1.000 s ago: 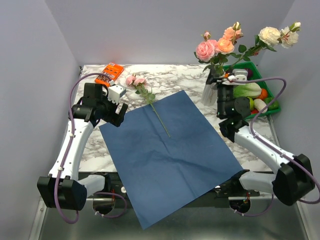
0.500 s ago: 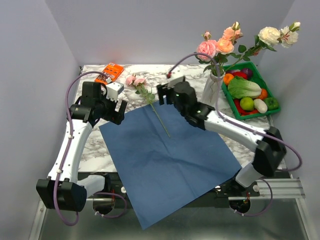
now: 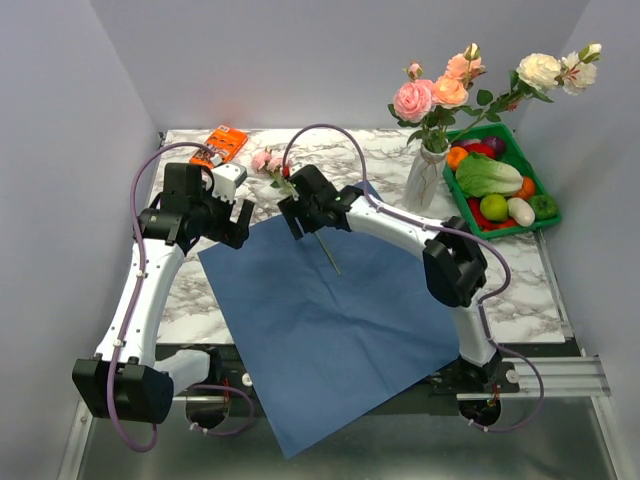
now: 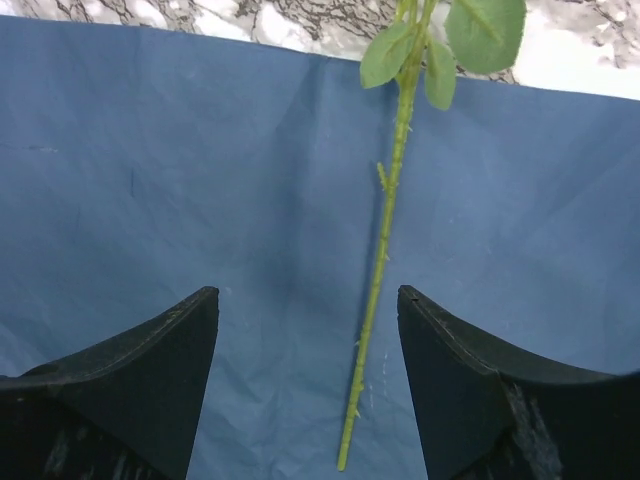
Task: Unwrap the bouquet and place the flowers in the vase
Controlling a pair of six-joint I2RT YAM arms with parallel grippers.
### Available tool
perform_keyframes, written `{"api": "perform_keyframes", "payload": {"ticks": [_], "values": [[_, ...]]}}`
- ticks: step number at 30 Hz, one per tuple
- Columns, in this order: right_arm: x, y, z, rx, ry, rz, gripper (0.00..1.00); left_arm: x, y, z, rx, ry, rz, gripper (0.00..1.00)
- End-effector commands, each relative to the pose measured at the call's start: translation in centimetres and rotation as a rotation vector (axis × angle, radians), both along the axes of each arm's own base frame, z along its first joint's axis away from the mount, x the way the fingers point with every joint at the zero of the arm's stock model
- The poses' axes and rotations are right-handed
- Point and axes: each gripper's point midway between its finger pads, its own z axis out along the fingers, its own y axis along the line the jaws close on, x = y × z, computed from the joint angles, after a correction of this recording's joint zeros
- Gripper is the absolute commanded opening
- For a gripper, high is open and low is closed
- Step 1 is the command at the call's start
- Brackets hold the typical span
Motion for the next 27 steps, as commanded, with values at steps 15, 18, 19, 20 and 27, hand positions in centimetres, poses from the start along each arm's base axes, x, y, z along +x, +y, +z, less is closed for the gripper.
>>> {"api": "perform_keyframes", "payload": {"ticks": [15, 18, 19, 20, 27], "values": [[1.9, -1.6, -5.2, -0.051, 0.201, -0.075, 0.66, -0.3, -0.1, 0.6, -0.002, -0.029, -0.032, 0.99], [2.4, -1.8, -5.8, -0.064, 0.215, -0.076, 0.65, -0.2, -0.2, 0.4, -0.004, -0.026, -0.034, 0.99], [2.4, -1.9, -6.0, -0.07, 0.22, -0.071, 0.65, -0.1, -0.1, 0.5, -0.003, -0.031, -0.033, 0.99], [2.5, -1.7, -6.0, -0.069, 0.219, -0.067, 0.65, -0.1, -0.1, 0.4, -0.002, -0.027, -0.034, 0.99], [2.4, -1.5, -7.6, -0.088, 0.248, -0.054, 0.61, 0.2, -0.2, 0.2, 0.001, -0.021, -0.038, 0.99]]}}
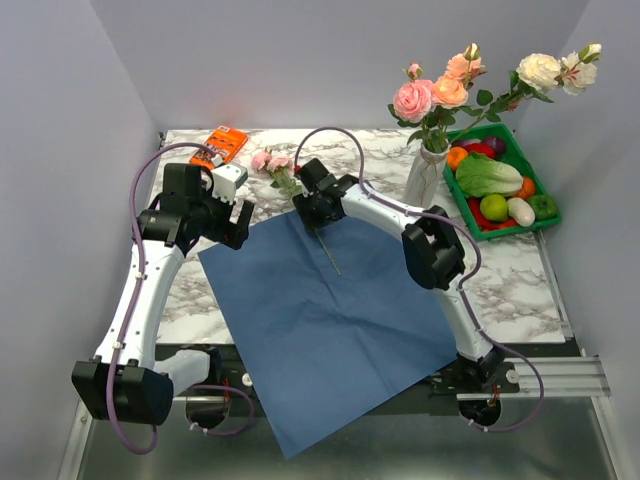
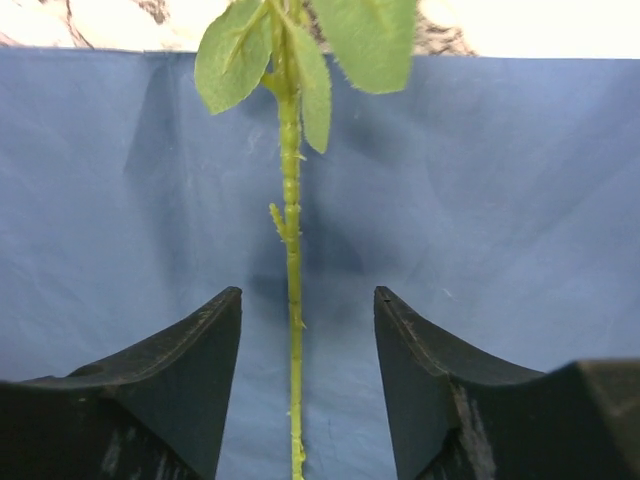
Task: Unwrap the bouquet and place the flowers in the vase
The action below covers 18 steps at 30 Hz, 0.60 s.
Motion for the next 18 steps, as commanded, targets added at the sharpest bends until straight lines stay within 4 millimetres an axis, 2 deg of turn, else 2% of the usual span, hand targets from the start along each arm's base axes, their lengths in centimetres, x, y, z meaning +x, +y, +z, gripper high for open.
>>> {"api": "perform_keyframes", "payload": {"ticks": [1, 4, 7, 8, 10, 12, 14, 15, 18], "values": [[-0.9, 0.6, -1.4, -0.018, 0.053, 0.033, 0.6, 0.3, -0.2, -0.2, -0.007, -0.001, -0.02, 0.99], [-0.9, 0.7, -2.0, -0.026, 0.064, 0.034, 0.56, 0.4, -0.1, -0.3, -0.004, -0.002, -0.019, 0.99], [-0.9, 0.7, -2.5, -0.027, 0.071, 0.029, 0.45, 0.4, 0.0, -0.5, -0.002, 0.001, -0.017, 0.99], [-0.8, 0.7, -2.5, -0.028, 0.07, 0.027, 0.36, 0.4, 0.0, -0.6, -0.002, 0.002, -0.017, 0.99], [-0.7, 0.8, -2.7, -0.027, 0.069, 0.016, 0.27, 0.4, -0.1, -0.7, 0.0, 0.007, -0.017, 0.99], [-0.5, 0.8, -2.5, -0.022, 0.058, 0.005, 0.13, 0.3, -0.1, -0.5, -0.003, 0.002, -0.02, 0.99], [-0.2, 0.9, -1.6, -0.01, 0.037, -0.006, 0.01, 0.3, -0.1, -0.3, -0.002, -0.001, -0.019, 0.99], [0.3, 0.9, -1.0, -0.003, 0.008, -0.017, 0.01, 0.2, 0.0, -0.2, -0.003, -0.002, -0.016, 0.99], [1.8, 1.4, 4.2, 0.058, -0.106, -0.026, 0.01, 0.2, 0.0, 0.2, 0.0, -0.005, -0.015, 0.99]]}}
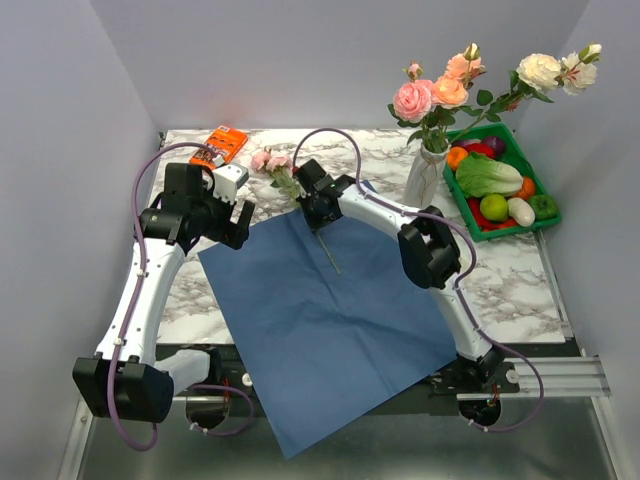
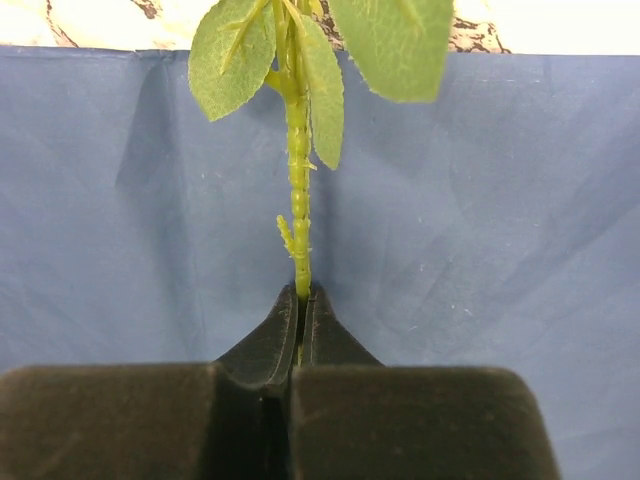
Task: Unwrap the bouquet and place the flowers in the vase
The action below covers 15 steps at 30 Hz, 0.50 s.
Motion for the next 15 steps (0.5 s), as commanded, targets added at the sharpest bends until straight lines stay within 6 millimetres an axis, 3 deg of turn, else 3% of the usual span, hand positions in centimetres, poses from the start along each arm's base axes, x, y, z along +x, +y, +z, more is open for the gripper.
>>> {"api": "perform_keyframes", "payload": {"ticks": [1, 4, 5, 7, 8, 11, 12, 13, 14, 15], "values": [[2.1, 0.9, 8.8, 0.105, -0.188, -0.021, 0.01, -0.2, 0.0, 0.7, -0.005, -0.012, -0.011, 0.99], [3.2, 0.9, 15.3, 0.171, -0.332, -0.015, 0.01, -0.3, 0.0, 1.2, -0.007, -0.016, -0.011, 0.99], [3.1, 0.6, 19.0, 0.208, -0.393, -0.018, 0.01, -0.3, 0.0, 1.6, -0.01, -0.024, -0.012, 0.99], [3.4, 0.0, 23.5, 0.235, -0.49, -0.012, 0.01, -0.6, 0.0, 1.6, -0.012, -0.016, -0.018, 0.99], [3.0, -0.7, 26.6, 0.259, -0.546, -0.013, 0.01, -0.7, -0.1, 2.0, -0.017, -0.021, -0.02, 0.99], [2.5, -2.3, 31.5, 0.27, -0.663, -0.009, 0.01, -1.0, 0.1, 2.5, -0.017, -0.03, -0.023, 0.99], [1.8, -3.4, 34.7, 0.301, -0.724, -0.021, 0.01, -1.2, 0.1, 2.6, -0.018, -0.029, -0.023, 0.99], [1.7, -4.2, 36.2, 0.303, -0.767, -0.039, 0.01, -1.3, 0.1, 2.7, -0.019, -0.029, -0.027, 0.99], [1.2, -4.9, 36.3, 0.28, -0.795, -0.018, 0.01, -1.4, 0.1, 2.9, -0.022, -0.034, -0.028, 0.99], [0.2, -6.4, 40.6, 0.35, -0.9, -0.042, 0.01, -1.5, 0.0, 3.0, -0.026, -0.035, -0.03, 0.99]]}}
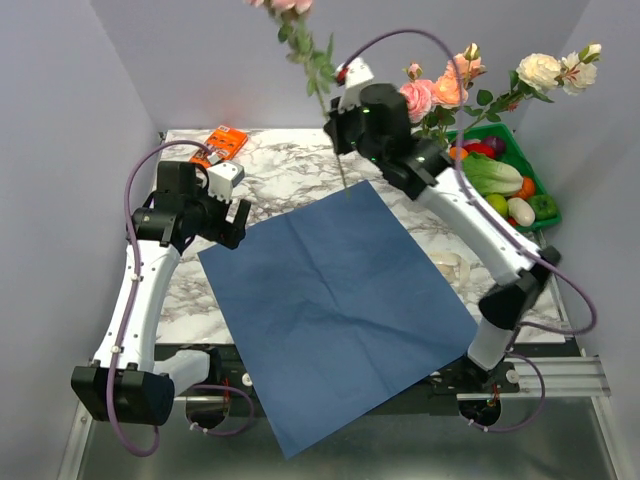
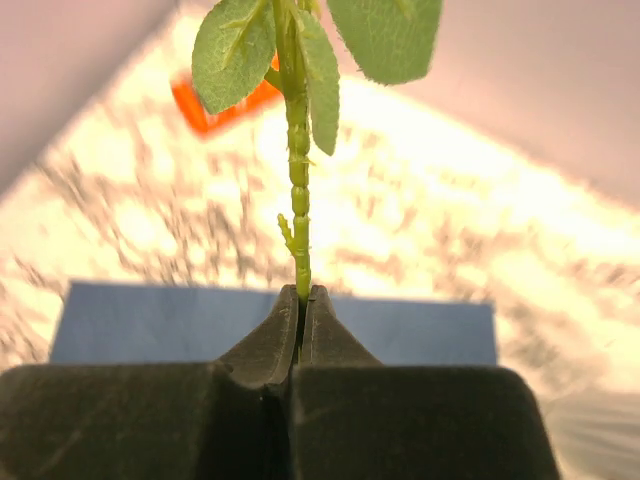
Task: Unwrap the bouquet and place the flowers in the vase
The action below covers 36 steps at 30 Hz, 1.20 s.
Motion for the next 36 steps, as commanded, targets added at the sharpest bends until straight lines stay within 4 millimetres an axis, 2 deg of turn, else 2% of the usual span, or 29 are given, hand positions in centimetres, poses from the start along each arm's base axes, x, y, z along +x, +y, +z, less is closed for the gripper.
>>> {"api": "perform_keyframes", "payload": {"ticks": [1, 2, 3, 4, 5, 6, 7, 9, 10, 12, 13, 14, 16, 17, 20, 26, 28, 29, 31, 32, 36], "values": [[-2.0, -4.7, 9.6, 0.055, -0.312, -0.066, 0.01, -1.1, -0.3, 1.8, -0.024, -0.028, -0.029, 0.99], [-2.6, -5.7, 11.1, 0.081, -0.374, -0.078, 0.01, -1.1, -0.3, 1.7, -0.023, -0.024, -0.03, 0.99], [-2.5, -6.1, 10.4, 0.106, -0.44, -0.095, 0.01, -1.1, -0.2, 1.6, -0.019, -0.025, -0.03, 0.99], [-4.6, -9.0, 14.4, 0.175, -0.552, -0.149, 0.01, -1.1, -0.2, 1.5, -0.016, -0.023, -0.03, 0.99], [-5.1, -10.5, 15.3, 0.164, -0.629, -0.187, 0.01, -1.1, -0.1, 1.4, -0.011, -0.02, -0.027, 0.99], [-5.5, -11.7, 15.1, 0.201, -0.709, -0.23, 0.01, -1.1, 0.0, 1.2, -0.007, -0.017, -0.03, 0.99], [-6.4, -14.0, 16.6, 0.226, -0.766, -0.294, 0.01, -1.1, 0.0, 1.2, -0.005, -0.015, -0.029, 0.99], [-6.2, -16.8, 16.9, 0.212, -0.812, -0.383, 0.01, -1.1, 0.0, 1.2, -0.006, -0.016, -0.033, 0.99], [-5.9, -17.7, 16.1, 0.201, -0.801, -0.414, 0.01, -1.0, -0.1, 1.2, -0.008, -0.021, -0.037, 0.99], [-5.8, -20.4, 16.6, 0.228, -0.833, -0.482, 0.01, -0.9, -0.1, 1.2, -0.012, -0.017, -0.035, 0.99], [-5.5, -21.1, 15.7, 0.221, -0.825, -0.503, 0.01, -0.8, -0.1, 1.1, -0.012, -0.015, -0.035, 0.99], [-5.2, -22.4, 15.6, 0.231, -0.828, -0.535, 0.01, -0.7, -0.2, 1.1, -0.015, -0.014, -0.038, 0.99], [-5.3, -23.7, 15.8, 0.262, -0.848, -0.55, 0.01, -0.6, -0.2, 1.1, -0.015, -0.014, -0.04, 0.99], [-4.9, -24.7, 14.9, 0.267, -0.842, -0.569, 0.01, -0.5, -0.2, 1.1, -0.015, -0.016, -0.042, 0.99], [-4.3, -26.9, 14.7, 0.296, -0.875, -0.621, 0.01, -0.3, -0.3, 1.2, -0.012, -0.027, -0.05, 0.99], [-1.2, -28.4, 13.3, 0.293, -0.866, -0.66, 0.01, 0.3, -0.3, 0.8, -0.007, -0.022, -0.058, 0.99], [-0.5, -28.4, 13.5, 0.297, -0.878, -0.654, 0.01, 0.6, -0.3, 0.7, -0.004, -0.02, -0.058, 0.99], [0.5, -28.4, 12.8, 0.288, -0.863, -0.663, 0.01, 0.8, -0.3, 0.5, -0.004, -0.014, -0.058, 0.99], [1.1, -28.4, 12.8, 0.291, -0.869, -0.66, 0.01, 1.0, -0.3, 0.6, -0.005, -0.015, -0.057, 0.99], [2.1, -28.3, 11.9, 0.279, -0.854, -0.663, 0.01, 1.2, -0.3, 0.6, -0.005, -0.013, -0.057, 0.99], [3.7, -28.5, 10.8, 0.27, -0.864, -0.685, 0.01, 1.6, -0.3, 0.7, -0.004, -0.012, -0.055, 0.99]]}}
